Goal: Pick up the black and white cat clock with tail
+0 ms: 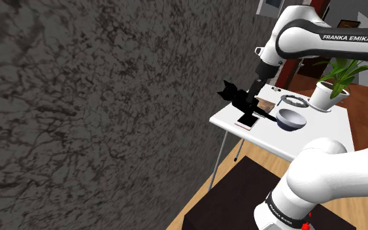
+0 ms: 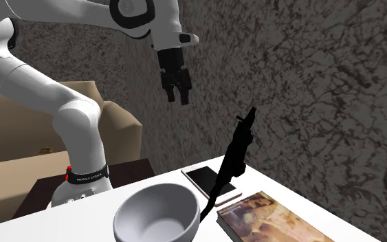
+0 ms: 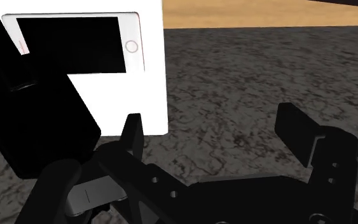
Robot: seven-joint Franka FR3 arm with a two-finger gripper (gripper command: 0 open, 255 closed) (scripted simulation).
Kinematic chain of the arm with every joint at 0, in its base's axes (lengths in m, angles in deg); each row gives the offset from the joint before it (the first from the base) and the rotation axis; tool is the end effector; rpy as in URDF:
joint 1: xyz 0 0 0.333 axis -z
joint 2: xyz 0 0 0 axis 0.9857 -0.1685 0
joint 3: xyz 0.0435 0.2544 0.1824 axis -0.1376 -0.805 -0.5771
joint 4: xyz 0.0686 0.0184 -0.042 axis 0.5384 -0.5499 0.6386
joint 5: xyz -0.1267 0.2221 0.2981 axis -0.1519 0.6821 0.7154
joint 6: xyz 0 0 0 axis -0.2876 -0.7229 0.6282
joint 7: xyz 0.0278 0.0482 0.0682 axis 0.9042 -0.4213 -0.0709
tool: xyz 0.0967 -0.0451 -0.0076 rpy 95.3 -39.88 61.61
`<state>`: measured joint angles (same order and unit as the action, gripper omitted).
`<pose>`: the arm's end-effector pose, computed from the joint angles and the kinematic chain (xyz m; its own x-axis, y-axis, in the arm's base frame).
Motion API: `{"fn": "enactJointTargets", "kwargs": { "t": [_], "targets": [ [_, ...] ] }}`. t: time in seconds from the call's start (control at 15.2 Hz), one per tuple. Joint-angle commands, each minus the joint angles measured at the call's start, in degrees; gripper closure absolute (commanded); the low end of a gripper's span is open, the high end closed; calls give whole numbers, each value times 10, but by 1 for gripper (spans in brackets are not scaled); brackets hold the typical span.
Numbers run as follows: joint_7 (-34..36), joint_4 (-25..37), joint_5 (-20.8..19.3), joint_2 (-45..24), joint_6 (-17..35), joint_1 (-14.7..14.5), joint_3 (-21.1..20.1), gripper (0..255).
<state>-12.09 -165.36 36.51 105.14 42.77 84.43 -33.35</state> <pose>0.2777 -0.1519 0.5377 0.9796 0.1522 0.1309 0.1474 -0.9880 0.0459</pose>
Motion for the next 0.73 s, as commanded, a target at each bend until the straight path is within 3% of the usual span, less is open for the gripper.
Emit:
{"fn": "enactJointTargets", "kwargs": {
  "t": [0.0, 0.33, 0.66],
  "targets": [
    [-35, -6, -13, -3, 21, 7, 37, 0],
    [-122, -2, -36, -41, 85, 9, 137, 0],
    [-215, 25, -36, -102, 147, -16, 249, 0]
  ]
}}
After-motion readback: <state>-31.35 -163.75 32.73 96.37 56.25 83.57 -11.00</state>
